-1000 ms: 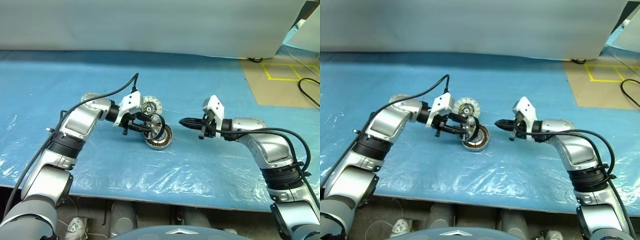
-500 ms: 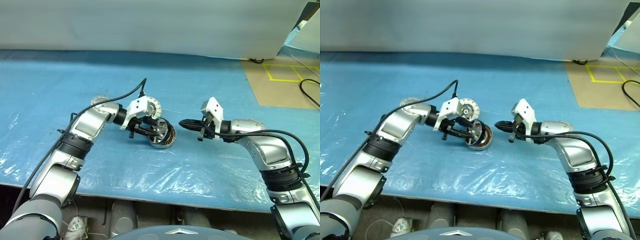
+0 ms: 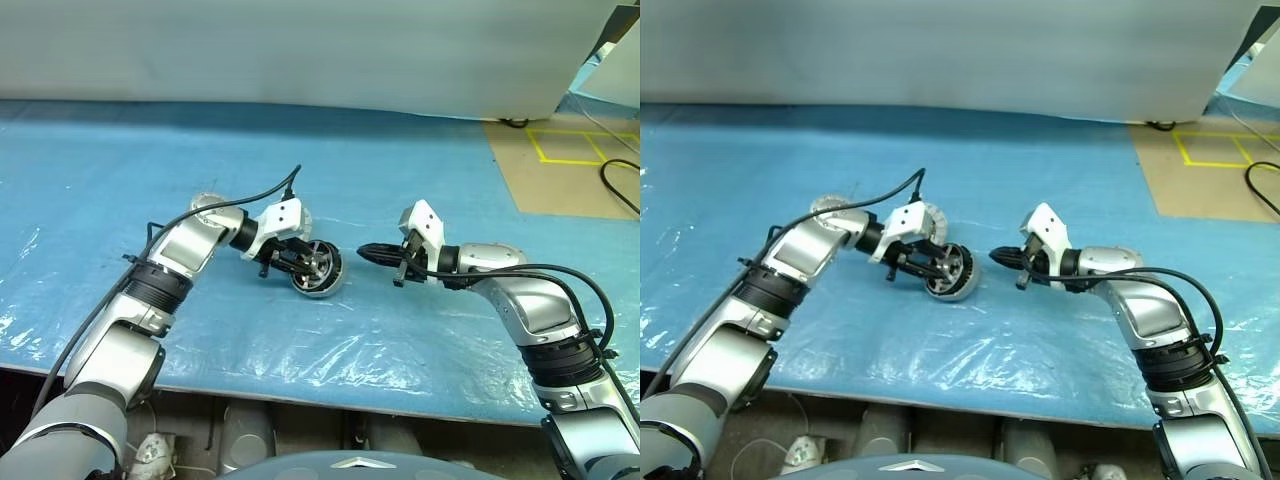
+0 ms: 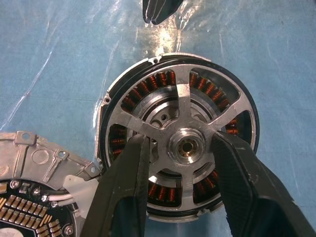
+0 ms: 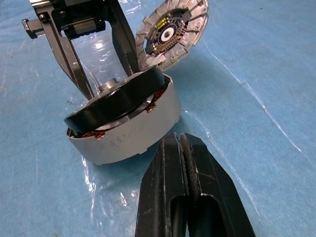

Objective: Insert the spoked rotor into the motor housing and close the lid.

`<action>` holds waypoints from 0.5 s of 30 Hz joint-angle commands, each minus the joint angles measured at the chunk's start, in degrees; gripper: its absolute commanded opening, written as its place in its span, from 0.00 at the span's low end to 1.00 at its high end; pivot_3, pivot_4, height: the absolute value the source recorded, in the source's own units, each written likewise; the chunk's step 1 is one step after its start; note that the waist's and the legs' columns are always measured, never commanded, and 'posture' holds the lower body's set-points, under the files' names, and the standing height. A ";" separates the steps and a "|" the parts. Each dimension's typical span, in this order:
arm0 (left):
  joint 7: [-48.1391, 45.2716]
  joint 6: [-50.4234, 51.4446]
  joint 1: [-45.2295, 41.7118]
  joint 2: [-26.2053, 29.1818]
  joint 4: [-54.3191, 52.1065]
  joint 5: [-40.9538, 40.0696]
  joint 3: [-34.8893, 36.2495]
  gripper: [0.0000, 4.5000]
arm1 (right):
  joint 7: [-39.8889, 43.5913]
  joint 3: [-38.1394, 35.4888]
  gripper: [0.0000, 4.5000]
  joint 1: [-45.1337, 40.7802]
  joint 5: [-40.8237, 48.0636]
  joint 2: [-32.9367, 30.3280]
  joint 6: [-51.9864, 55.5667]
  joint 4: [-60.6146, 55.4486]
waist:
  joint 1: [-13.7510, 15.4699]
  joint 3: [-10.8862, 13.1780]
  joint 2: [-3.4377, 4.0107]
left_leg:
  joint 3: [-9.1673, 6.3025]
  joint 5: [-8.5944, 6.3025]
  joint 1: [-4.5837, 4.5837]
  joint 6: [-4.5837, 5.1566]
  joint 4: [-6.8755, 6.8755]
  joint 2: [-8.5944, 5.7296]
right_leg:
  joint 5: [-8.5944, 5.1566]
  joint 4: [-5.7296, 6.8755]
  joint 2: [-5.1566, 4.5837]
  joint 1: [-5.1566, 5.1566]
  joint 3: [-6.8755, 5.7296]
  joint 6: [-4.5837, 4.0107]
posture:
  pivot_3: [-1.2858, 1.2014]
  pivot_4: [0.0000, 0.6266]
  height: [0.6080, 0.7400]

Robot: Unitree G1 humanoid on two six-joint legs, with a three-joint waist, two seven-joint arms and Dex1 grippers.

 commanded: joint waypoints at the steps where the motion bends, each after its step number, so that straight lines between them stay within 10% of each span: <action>1: 0.73 -1.87 -0.99 -0.53 0.37 0.50 0.25 0.35 | -0.17 -0.52 0.00 0.21 -0.04 -0.44 -1.05 -2.62 | 0.04 0.00 0.00 | 0.00 0.00 0.00 0.00 0.01 -0.01 | 0.00 0.00 -0.01 0.00 0.00 0.00 | 0.52 0.24 1.00; 3: 0.87 -2.29 -1.12 -0.75 0.72 0.21 0.76 0.35 | -0.17 -0.33 0.00 0.35 -0.30 -0.51 -1.27 -2.55 | 0.04 0.00 0.00 | 0.00 0.00 0.00 0.00 0.01 -0.02 | 0.00 0.00 -0.02 0.01 0.00 0.00 | 0.52 0.24 1.00; 8: 2.03 -0.74 -2.26 -1.29 1.01 0.00 1.45 0.79 | 0.01 -0.20 0.00 0.28 -0.43 -0.37 -1.44 -2.07 | -0.09 0.00 0.00 | -0.01 0.00 0.01 0.00 0.01 0.00 | 0.00 0.02 -0.01 0.01 0.00 0.00 | 0.52 0.24 1.00; 15: -0.01 2.65 -3.05 -0.30 -3.37 -4.81 4.52 0.79 | 0.28 -0.23 0.00 0.06 -0.27 -0.02 -1.34 -1.86 | -0.18 0.00 0.00 | -0.01 0.00 0.00 0.00 -0.03 0.02 | 0.00 -0.06 0.03 0.01 0.00 0.00 | 0.52 0.24 1.00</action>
